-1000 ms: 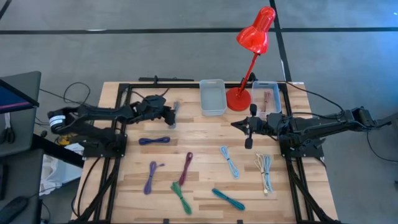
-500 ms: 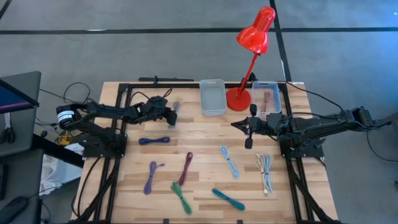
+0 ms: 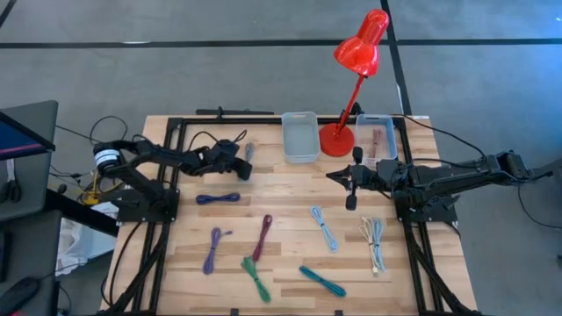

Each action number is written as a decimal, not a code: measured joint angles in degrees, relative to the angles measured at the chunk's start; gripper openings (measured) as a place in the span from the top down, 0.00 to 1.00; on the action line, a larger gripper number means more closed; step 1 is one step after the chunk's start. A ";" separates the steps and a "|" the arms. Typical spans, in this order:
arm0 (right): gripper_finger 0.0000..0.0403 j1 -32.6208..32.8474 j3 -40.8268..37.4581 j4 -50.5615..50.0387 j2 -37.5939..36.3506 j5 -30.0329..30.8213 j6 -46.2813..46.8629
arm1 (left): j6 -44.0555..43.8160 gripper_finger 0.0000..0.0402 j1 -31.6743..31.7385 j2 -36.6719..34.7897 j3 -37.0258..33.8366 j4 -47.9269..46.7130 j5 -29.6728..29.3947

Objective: Pick & Place USB Port
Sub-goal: Put the white patterned charger cable into the white bin

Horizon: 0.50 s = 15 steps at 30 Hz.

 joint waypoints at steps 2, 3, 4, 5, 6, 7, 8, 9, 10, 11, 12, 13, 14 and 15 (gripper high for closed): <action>1.00 0.02 0.00 0.00 0.00 0.00 0.00 | 0.04 0.57 0.00 0.45 0.00 1.87 0.02; 1.00 0.02 0.00 0.01 0.00 0.00 0.00 | 0.04 0.57 0.00 0.57 0.00 2.67 0.02; 1.00 0.02 0.00 0.00 0.00 0.01 -0.01 | 0.05 0.57 0.00 0.71 0.01 3.49 0.05; 1.00 0.02 0.01 0.02 0.00 0.01 -0.02 | 0.10 0.58 0.00 0.77 0.02 3.71 0.29; 1.00 0.01 0.00 0.00 0.00 0.00 -0.02 | 0.12 0.58 0.00 0.91 0.02 3.68 0.52; 1.00 0.01 0.00 0.01 0.00 0.01 -0.02 | 0.12 0.59 0.00 1.29 0.02 3.79 0.58; 1.00 0.00 0.00 0.02 0.00 0.02 -0.04 | 0.12 0.59 0.00 1.74 0.02 3.66 0.59; 1.00 0.02 0.00 0.00 0.00 0.01 -0.04 | 0.14 0.60 0.00 2.44 0.02 3.66 0.59; 1.00 0.01 0.00 0.01 0.00 0.00 -0.04 | 0.02 0.60 0.00 3.27 0.02 3.89 0.57; 1.00 0.02 0.00 0.02 0.00 0.01 -0.04 | 0.03 0.61 0.00 3.99 0.08 4.31 0.46; 1.00 0.02 0.00 0.01 0.00 0.00 -0.04 | 0.01 0.61 0.00 4.89 0.13 4.98 0.31; 1.00 0.02 0.00 0.01 0.00 0.00 -0.04 | 0.04 0.62 0.00 5.55 0.19 5.60 0.13; 1.00 0.02 0.00 0.02 0.00 0.01 -0.05 | 0.10 0.62 0.00 6.30 0.22 6.27 0.09; 1.00 0.02 0.00 0.02 0.00 0.00 -0.05 | 0.22 0.62 0.00 6.82 0.22 7.08 0.10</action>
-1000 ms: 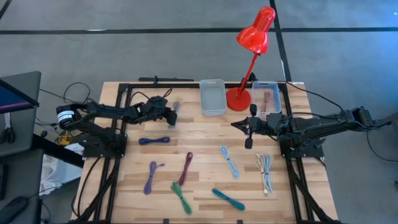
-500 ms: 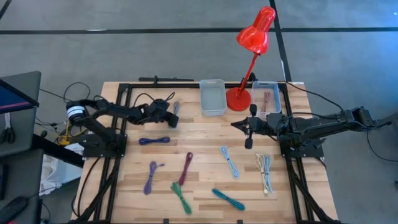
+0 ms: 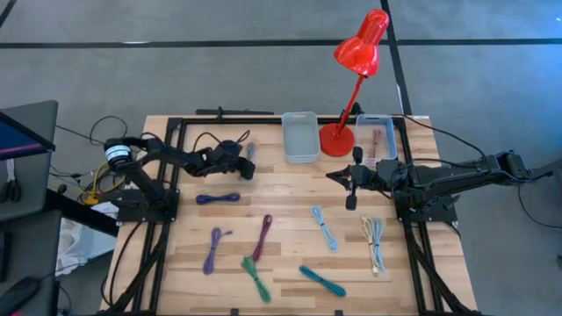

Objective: Pick & Place USB Port
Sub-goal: Put the white patterned charger cable into the white bin

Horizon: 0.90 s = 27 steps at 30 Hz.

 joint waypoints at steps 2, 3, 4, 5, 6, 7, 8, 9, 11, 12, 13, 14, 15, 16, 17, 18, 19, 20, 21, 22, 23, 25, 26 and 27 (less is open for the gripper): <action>1.00 0.00 0.00 -0.02 0.00 0.01 -0.02 | 0.03 0.64 0.00 0.39 -0.01 1.18 0.03; 1.00 0.00 0.00 0.00 0.00 0.00 -0.02 | 0.03 0.65 0.00 0.37 -0.02 1.64 0.05; 1.00 -0.02 0.02 -0.02 0.00 0.00 -0.04 | 0.05 0.67 0.02 0.23 -0.03 1.72 0.08; 1.00 0.00 0.01 -0.02 0.00 0.00 -0.06 | 0.37 0.69 0.03 0.01 -0.07 1.70 0.11; 1.00 0.00 0.00 -0.02 0.00 0.00 -0.10 | 1.07 0.72 0.04 -0.12 -0.07 1.57 0.08; 1.00 0.00 0.00 -0.01 0.00 0.01 -0.14 | 1.59 0.76 0.07 -0.18 -0.11 1.50 0.02; 1.00 0.00 0.00 -0.02 0.00 0.00 -0.15 | 1.77 0.80 0.09 -0.19 -0.13 1.41 -0.02; 1.00 0.00 0.00 -0.02 0.00 0.02 -0.15 | 1.81 0.85 0.11 -0.19 -0.13 1.34 -0.12; 1.00 0.00 0.00 -0.02 0.00 0.00 -0.15 | 1.83 0.93 0.11 -0.21 -0.13 1.35 -0.02; 1.00 -0.02 0.00 -0.02 0.00 0.01 -0.15 | 1.85 0.94 0.11 -0.21 -0.13 1.37 0.07; 1.00 0.00 0.00 -0.02 0.00 0.00 -0.15 | 1.90 0.94 0.09 -0.21 -0.13 1.43 0.18; 1.00 0.00 0.00 -0.02 0.00 0.00 -0.15 | 1.92 0.94 0.09 -0.21 -0.14 1.57 0.27; 1.00 0.00 0.00 -0.02 0.00 0.00 -0.15 | 1.94 0.94 0.07 -0.21 -0.17 1.83 0.23; 1.00 0.00 0.00 -0.02 0.00 0.02 -0.15 | 2.37 0.94 0.05 -0.17 -0.22 2.30 0.18; 1.00 0.00 0.00 -0.02 0.00 0.01 -0.15 | 3.38 0.94 0.03 -0.12 -0.28 3.01 0.32; 1.00 -0.01 0.00 -0.02 0.00 0.01 -0.15 | 4.30 0.94 0.00 -0.19 -0.32 3.85 0.64; 1.00 0.00 0.00 -0.02 0.00 0.01 -0.15 | 4.91 0.94 -0.04 -0.63 -0.32 4.50 0.73; 1.00 0.00 0.00 -0.02 0.00 0.00 -0.15 | 5.89 0.94 -0.07 -1.27 0.01 4.89 0.76; 1.00 0.00 0.00 -0.02 0.00 0.00 -0.15 | 6.89 0.94 -0.06 -2.10 0.66 5.17 1.05; 1.00 0.00 0.00 -0.06 -0.02 0.00 -0.15 | 7.83 0.94 -0.04 -3.19 1.34 5.46 1.42; 1.00 0.00 0.00 -0.10 -0.27 0.01 -0.15 | 8.79 0.94 -0.04 -4.24 2.20 5.61 1.66; 1.00 0.00 0.00 -0.09 -0.92 0.00 -0.16 | 10.30 0.94 -0.10 -6.57 4.12 5.62 2.58; 1.00 0.05 0.00 -0.12 -1.20 0.01 -0.17 | 11.03 0.94 -0.11 -7.63 5.23 5.66 3.14; 1.00 0.20 0.00 -0.35 -1.58 0.02 -0.16 | 11.87 0.94 -0.12 -8.76 6.28 5.76 3.91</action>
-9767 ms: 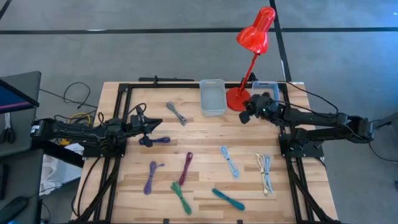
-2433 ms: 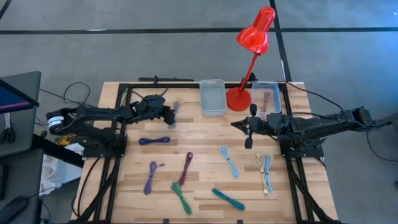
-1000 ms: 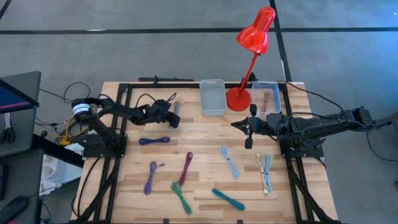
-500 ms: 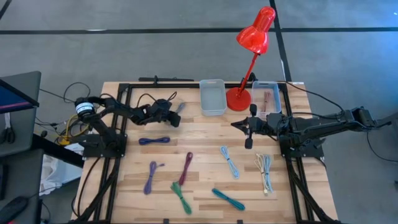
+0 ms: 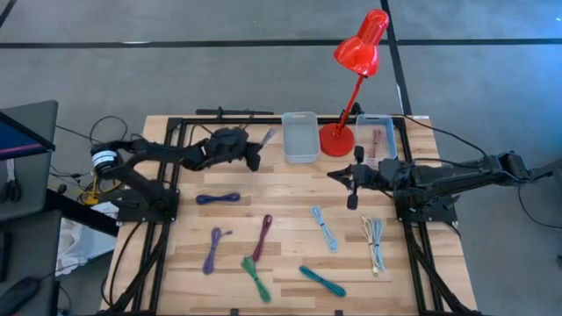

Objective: Pick & Place USB Port
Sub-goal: Put the white patterned charger cable into the white bin

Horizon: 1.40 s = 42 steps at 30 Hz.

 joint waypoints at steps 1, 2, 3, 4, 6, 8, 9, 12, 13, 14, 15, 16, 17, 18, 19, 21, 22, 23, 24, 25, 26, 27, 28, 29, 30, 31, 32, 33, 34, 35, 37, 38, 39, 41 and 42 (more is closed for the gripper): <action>1.00 0.14 0.00 -0.20 -0.44 0.04 -0.02 | 0.48 0.94 -0.01 -0.81 1.24 0.25 0.38; 1.00 0.20 0.00 -0.43 -0.94 0.02 -0.04 | 1.02 0.94 0.01 -1.41 2.41 0.36 0.99; 1.00 0.24 0.00 -0.88 -1.47 0.02 -0.02 | 1.66 0.94 0.01 -1.78 3.45 0.38 1.19; 1.00 0.39 0.00 -1.34 -1.83 0.04 -0.01 | 1.92 0.94 0.01 -1.89 4.62 0.30 1.25; 1.00 0.50 0.00 -2.29 -2.59 0.21 -0.03 | 2.09 0.94 0.01 -1.46 6.82 0.19 1.23; 1.00 0.69 0.00 -2.62 -3.30 0.34 -0.01 | 2.15 0.94 0.01 0.00 9.27 0.39 1.23; 1.00 0.87 0.00 -2.77 -3.57 0.37 -0.01 | 2.14 0.94 0.01 1.07 10.47 0.46 1.23; 1.00 1.46 0.00 -2.79 -4.07 0.37 -0.03 | 2.70 0.94 0.03 5.60 14.51 0.56 1.45; 1.00 1.69 0.00 -2.77 -4.08 0.41 -0.03 | 3.01 0.94 0.03 7.23 15.87 0.46 1.96; 1.00 1.90 0.00 -2.80 -4.08 0.55 -0.04 | 3.07 0.94 0.03 9.07 17.36 0.57 2.44; 1.00 2.16 0.00 -2.86 -4.06 0.94 -0.04 | 3.14 0.94 0.12 10.94 18.83 0.66 3.06; 1.00 2.46 0.00 -2.88 -4.05 1.60 -0.04 | 3.15 0.94 0.18 12.76 20.18 0.60 3.94; 1.00 2.80 0.00 -2.89 -4.01 2.09 -0.19 | 3.00 0.94 0.35 14.48 21.53 0.58 4.90; 1.00 3.03 0.00 -3.02 -4.01 2.74 -0.56 | 2.92 0.94 0.55 16.00 22.69 0.47 5.84; 1.00 3.41 0.00 -3.16 -4.01 3.18 -0.89 | 2.87 0.94 0.77 17.41 23.78 0.35 6.29; 1.00 4.04 0.00 -3.17 -4.01 3.23 -0.93 | 2.68 0.94 1.55 19.24 25.18 -0.13 6.87; 1.00 4.40 0.00 -3.15 -4.01 3.23 -0.95 | 2.52 0.94 1.96 20.02 25.85 -0.05 6.87; 1.00 4.74 0.00 -3.18 -4.05 3.25 -1.05 | 1.86 0.94 2.42 20.55 26.17 -0.17 6.87; 1.00 4.99 0.00 -3.33 -4.34 3.31 -1.30 | 1.45 0.94 2.84 21.09 26.43 -0.29 6.89; 1.00 5.21 0.00 -3.29 -4.66 3.52 -1.55 | 1.18 0.94 3.29 21.61 26.85 -0.27 6.87; 1.00 5.46 0.00 -3.03 -4.86 4.08 -1.88 | 1.08 0.94 3.67 21.97 27.05 -0.30 6.87; 1.00 5.67 0.00 -3.04 -4.95 4.78 -2.32 | 0.92 0.94 4.00 22.30 27.39 -0.31 6.87; 1.00 5.93 0.00 -3.24 -5.12 5.58 -2.58 | 0.14 0.94 4.30 22.59 27.76 -0.26 6.87; 1.00 6.14 0.00 -3.39 -5.41 6.25 -2.84 | -0.24 0.94 4.60 22.98 28.22 -0.25 6.89; 1.00 6.27 0.00 -3.21 -5.60 6.63 -3.03 | -0.74 0.94 4.86 23.36 28.90 -0.22 7.18; 1.00 6.50 0.00 -3.10 -5.78 7.06 -3.03 | -1.35 0.94 5.00 23.82 29.41 -0.26 7.46; 1.00 6.59 0.00 -3.34 -5.93 7.39 -3.03 | -1.48 0.94 5.02 24.48 30.26 -0.23 7.97; 1.00 6.67 0.00 -3.53 -5.98 7.45 -3.03 | -1.56 0.94 5.02 25.19 31.18 -0.23 8.99; 1.00 6.82 0.00 -3.67 -5.98 7.47 -3.03 | -1.58 0.94 4.97 25.99 32.05 -0.26 10.08; 1.00 6.88 0.00 -3.89 -5.98 7.48 -3.03 | -1.60 0.94 4.86 26.86 33.08 -0.21 11.18; 1.00 6.88 0.00 -4.08 -5.98 7.48 -3.03 | -1.68 0.94 4.50 28.67 34.63 -0.23 11.83; 1.00 6.88 0.00 -4.07 -5.98 7.48 -3.03 | -1.70 0.94 4.46 29.54 35.25 -0.79 11.83; 1.00 6.88 0.00 -4.08 -5.98 7.48 -3.03 | -1.69 0.94 4.43 30.33 35.71 -1.91 12.01; 1.00 6.88 0.00 -4.28 -5.98 7.48 -3.03 | -1.67 0.94 4.48 31.41 36.34 -3.73 11.89; 1.00 6.88 0.00 -4.30 -5.98 7.48 -3.03 | -1.69 0.94 4.56 31.57 36.34 -3.92 11.77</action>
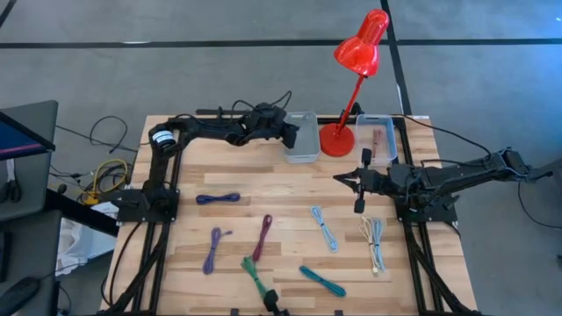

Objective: Pick & Place USB Port
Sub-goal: Put the white patterned charger cable into the white bin

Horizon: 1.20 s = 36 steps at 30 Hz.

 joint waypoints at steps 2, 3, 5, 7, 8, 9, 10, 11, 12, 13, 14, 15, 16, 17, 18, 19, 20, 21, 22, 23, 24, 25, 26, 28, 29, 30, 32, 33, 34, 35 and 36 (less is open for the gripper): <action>1.00 0.00 0.00 -0.03 0.00 0.00 0.00 | -0.17 0.94 0.13 -0.51 0.02 -0.22 -0.21; 1.00 0.00 0.00 -0.16 0.00 0.00 0.00 | -0.27 0.94 0.13 -0.83 0.13 0.14 -0.56; 1.00 0.00 0.00 -0.35 0.00 0.00 0.00 | -0.58 0.94 -0.22 -2.31 0.09 -1.05 -2.26; 1.00 0.00 0.00 -0.35 0.00 0.00 0.00 | 0.90 0.92 -1.06 -4.12 0.08 -1.41 -5.86; 1.00 0.00 0.00 -0.37 0.00 0.02 0.00 | 2.90 0.90 -1.59 -5.38 0.07 -1.44 -7.64; 1.00 -0.02 0.00 -0.37 0.00 0.02 0.00 | 4.53 0.89 -1.98 -6.85 0.07 -1.72 -8.54; 1.00 -0.02 0.00 -0.37 0.00 0.02 0.00 | 5.77 0.88 -2.24 -8.12 0.11 -2.35 -8.72; 1.00 -0.02 0.00 -0.39 0.00 0.02 0.00 | 6.72 0.88 -2.37 -9.27 0.29 -3.30 -8.81; 1.00 -0.06 0.00 -0.45 0.02 0.02 0.00 | 7.62 0.89 -2.39 -10.18 0.30 -5.36 -8.77; 1.00 -0.08 0.00 -0.46 0.02 0.01 0.00 | 7.90 0.92 -2.37 -10.77 0.22 -7.63 -8.82; 1.00 -0.10 0.00 -0.45 0.06 0.03 0.00 | 7.96 0.94 -2.20 -10.98 0.18 -9.43 -8.81; 1.00 -0.11 0.00 -0.49 0.08 0.15 0.00 | 7.96 0.95 -2.00 -10.99 0.08 -10.84 -8.78; 1.00 -0.11 0.00 -0.53 0.09 0.26 -0.01 | 7.95 0.95 -1.77 -10.98 0.07 -11.71 -8.40; 1.00 -0.11 0.00 -0.50 0.09 0.27 0.00 | 7.84 0.95 -1.55 -10.96 0.07 -11.83 -7.78; 1.00 -0.11 0.00 -0.49 0.09 0.28 0.00 | 7.58 0.95 -1.44 -10.78 0.07 -11.44 -7.31; 1.00 -0.11 0.00 -0.50 0.09 0.28 0.00 | 7.38 0.95 -1.40 -10.52 0.13 -10.92 -6.14; 1.00 -0.11 0.00 -0.49 0.09 0.29 0.00 | 7.06 0.95 -1.42 -10.09 0.13 -10.93 -5.18; 1.00 -0.11 0.00 -0.46 0.09 0.31 0.00 | 6.55 0.95 -1.49 -9.50 0.13 -10.95 -4.71; 1.00 -0.11 0.00 -0.42 0.09 0.31 0.00 | 6.32 0.95 -1.55 -9.05 0.07 -11.12 -4.71; 1.00 -0.11 0.00 -0.35 0.09 0.31 0.00 | 6.21 0.95 -1.61 -8.64 0.05 -11.39 -4.60; 1.00 -0.11 0.00 -0.32 0.09 0.31 0.00 | 6.13 0.95 -1.66 -8.47 0.04 -11.18 -4.57; 1.00 -0.11 0.00 -0.31 0.09 0.31 0.00 | 5.89 0.95 -1.65 -8.46 0.04 -11.06 -4.60; 1.00 -0.11 0.00 -0.29 0.09 0.31 0.00 | 5.60 0.95 -1.64 -8.46 0.05 -10.67 -4.66; 1.00 -0.11 0.00 -0.21 0.09 0.31 0.02 | 4.71 0.95 -1.60 -8.46 0.07 -10.46 -4.69; 1.00 -0.11 0.00 -0.18 0.09 0.31 0.02 | 4.50 0.93 -1.60 -8.46 0.07 -10.40 -4.73; 1.00 -0.11 0.00 -0.18 0.09 0.31 0.02 | 4.44 0.92 -1.60 -8.46 0.07 -10.03 -4.73; 1.00 -0.11 0.00 -0.16 0.09 0.31 0.02 | 4.44 0.87 -1.62 -8.48 0.07 -9.16 -4.71; 1.00 -0.11 0.00 -0.18 0.09 0.31 0.02 | 4.44 0.85 -1.62 -8.48 0.07 -9.19 -4.69; 1.00 -0.11 0.00 -0.15 0.09 0.31 0.02 | 4.44 0.84 -1.64 -8.48 0.07 -9.28 -4.71; 1.00 -0.11 0.00 -0.15 0.09 0.30 0.02 | 4.43 0.82 -1.64 -8.48 0.07 -9.39 -4.69; 1.00 -0.11 0.00 -0.15 0.09 0.30 0.02 | 4.43 0.82 -1.64 -8.48 0.07 -9.25 -4.71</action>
